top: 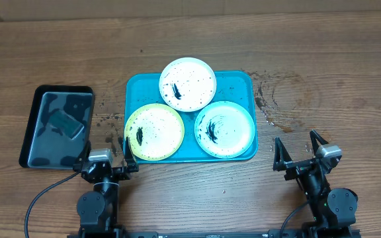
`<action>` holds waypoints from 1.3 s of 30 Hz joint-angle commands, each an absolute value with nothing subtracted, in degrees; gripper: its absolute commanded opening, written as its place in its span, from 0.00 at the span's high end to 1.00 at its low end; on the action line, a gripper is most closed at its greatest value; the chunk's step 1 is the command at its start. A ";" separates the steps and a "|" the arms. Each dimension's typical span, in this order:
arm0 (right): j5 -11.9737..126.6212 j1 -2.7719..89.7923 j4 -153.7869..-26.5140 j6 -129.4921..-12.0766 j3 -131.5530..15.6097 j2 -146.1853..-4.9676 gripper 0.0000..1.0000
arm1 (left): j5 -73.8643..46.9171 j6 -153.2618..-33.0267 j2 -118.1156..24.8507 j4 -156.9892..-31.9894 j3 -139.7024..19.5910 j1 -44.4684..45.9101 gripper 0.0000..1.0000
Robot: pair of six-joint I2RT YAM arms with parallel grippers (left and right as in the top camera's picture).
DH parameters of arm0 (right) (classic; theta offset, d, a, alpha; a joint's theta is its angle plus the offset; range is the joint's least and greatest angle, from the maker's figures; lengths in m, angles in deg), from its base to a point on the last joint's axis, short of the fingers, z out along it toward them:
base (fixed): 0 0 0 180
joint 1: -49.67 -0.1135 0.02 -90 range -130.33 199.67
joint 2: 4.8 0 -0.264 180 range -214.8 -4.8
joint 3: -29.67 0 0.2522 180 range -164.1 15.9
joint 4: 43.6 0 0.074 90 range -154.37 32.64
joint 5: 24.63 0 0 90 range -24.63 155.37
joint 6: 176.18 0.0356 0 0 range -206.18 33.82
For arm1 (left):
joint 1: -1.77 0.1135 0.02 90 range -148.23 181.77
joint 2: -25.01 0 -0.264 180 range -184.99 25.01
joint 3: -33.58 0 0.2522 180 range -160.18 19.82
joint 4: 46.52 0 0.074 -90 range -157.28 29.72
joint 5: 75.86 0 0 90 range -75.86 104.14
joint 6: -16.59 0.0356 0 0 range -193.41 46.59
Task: Clean dirty plates on tray and stack at the side
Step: 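Move the left gripper over the black water basin toward the sponge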
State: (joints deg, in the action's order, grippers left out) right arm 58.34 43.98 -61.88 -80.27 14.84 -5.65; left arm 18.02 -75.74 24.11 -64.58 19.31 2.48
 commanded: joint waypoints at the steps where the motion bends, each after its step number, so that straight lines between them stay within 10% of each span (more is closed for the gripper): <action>1: 58.86 44.18 -61.57 -80.66 15.43 -5.10 0.00 | 16.01 -74.97 24.76 -64.34 19.55 2.07 0.00; 16: 58.86 44.18 -61.59 -80.66 15.43 -5.10 0.00 | -7.14 -121.55 24.76 -62.98 19.55 2.07 0.00; 27: 58.86 44.18 -61.59 -80.66 15.43 -5.10 0.00 | -9.26 -112.21 24.74 -53.47 16.47 2.13 0.00; 39: 58.86 44.18 -61.57 -80.66 15.43 -5.10 0.00 | 16.16 -95.06 -4.90 -90.74 -19.40 2.13 0.00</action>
State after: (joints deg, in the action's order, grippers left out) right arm 58.32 44.02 -61.94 -80.27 14.84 -5.65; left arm 7.20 -99.62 8.94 -83.75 -10.72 2.48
